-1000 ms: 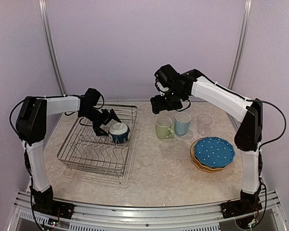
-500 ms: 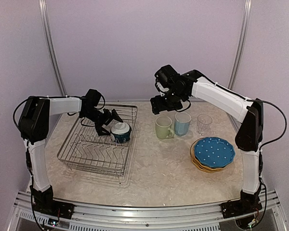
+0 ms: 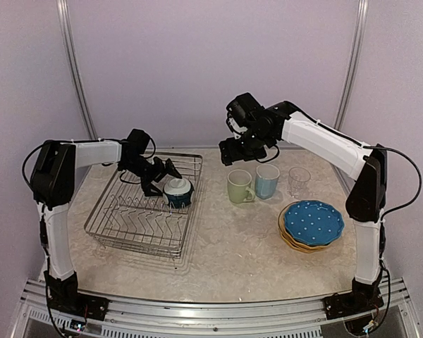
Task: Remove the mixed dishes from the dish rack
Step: Grab the bowl from the dish rack.
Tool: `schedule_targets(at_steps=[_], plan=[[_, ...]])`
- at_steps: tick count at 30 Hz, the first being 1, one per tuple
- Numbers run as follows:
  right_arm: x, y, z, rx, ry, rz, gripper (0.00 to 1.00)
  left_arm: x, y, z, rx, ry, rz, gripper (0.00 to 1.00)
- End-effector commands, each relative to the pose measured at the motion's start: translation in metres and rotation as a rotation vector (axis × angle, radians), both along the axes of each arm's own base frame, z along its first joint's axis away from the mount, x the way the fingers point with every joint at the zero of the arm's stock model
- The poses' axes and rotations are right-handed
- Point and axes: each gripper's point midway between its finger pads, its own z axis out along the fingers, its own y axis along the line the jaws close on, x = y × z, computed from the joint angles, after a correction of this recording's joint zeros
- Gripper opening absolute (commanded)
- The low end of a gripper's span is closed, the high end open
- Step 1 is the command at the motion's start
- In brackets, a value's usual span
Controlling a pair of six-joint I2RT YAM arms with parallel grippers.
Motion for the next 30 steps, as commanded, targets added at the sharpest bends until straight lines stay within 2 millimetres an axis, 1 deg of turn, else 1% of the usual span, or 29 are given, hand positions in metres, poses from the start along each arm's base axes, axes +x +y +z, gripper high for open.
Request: schedule_targets(at_steps=[1, 6, 9, 11, 12, 15, 17, 20, 25, 30], plan=[[-0.007, 0.005, 0.017, 0.031, -0.031, 0.015, 0.84, -0.003, 0.005, -0.026, 0.108, 0.042, -0.013, 0.99], [-0.009, 0.005, 0.016, 0.025, -0.033, 0.015, 0.84, -0.004, 0.000, -0.021, 0.087, 0.018, -0.034, 0.99], [-0.011, 0.003, 0.014, 0.023, -0.032, 0.013, 0.84, -0.004, -0.011, -0.017, -0.018, 0.022, -0.063, 0.99], [-0.012, 0.003, 0.013, 0.027, -0.031, 0.014, 0.84, -0.005, -0.018, -0.007, -0.101, -0.009, -0.077, 0.99], [-0.012, 0.004, 0.011, 0.027, -0.029, 0.016, 0.84, -0.006, -0.021, 0.004, -0.143, -0.035, -0.089, 0.99], [-0.013, 0.004, 0.011, 0.025, -0.029, 0.015, 0.84, -0.009, -0.026, 0.031, -0.195, -0.102, -0.112, 0.99], [-0.013, 0.004, 0.012, 0.026, -0.033, 0.014, 0.84, -0.010, -0.027, 0.043, -0.209, -0.134, -0.119, 0.99], [-0.012, 0.005, 0.012, 0.029, -0.034, 0.016, 0.84, -0.011, -0.027, 0.055, -0.221, -0.163, -0.123, 0.99], [-0.011, 0.009, 0.009, 0.032, -0.029, 0.019, 0.84, -0.014, -0.029, 0.069, -0.236, -0.200, -0.137, 0.98], [-0.011, 0.010, 0.009, 0.033, -0.030, 0.018, 0.85, -0.020, -0.036, 0.084, -0.269, -0.227, -0.167, 0.96]])
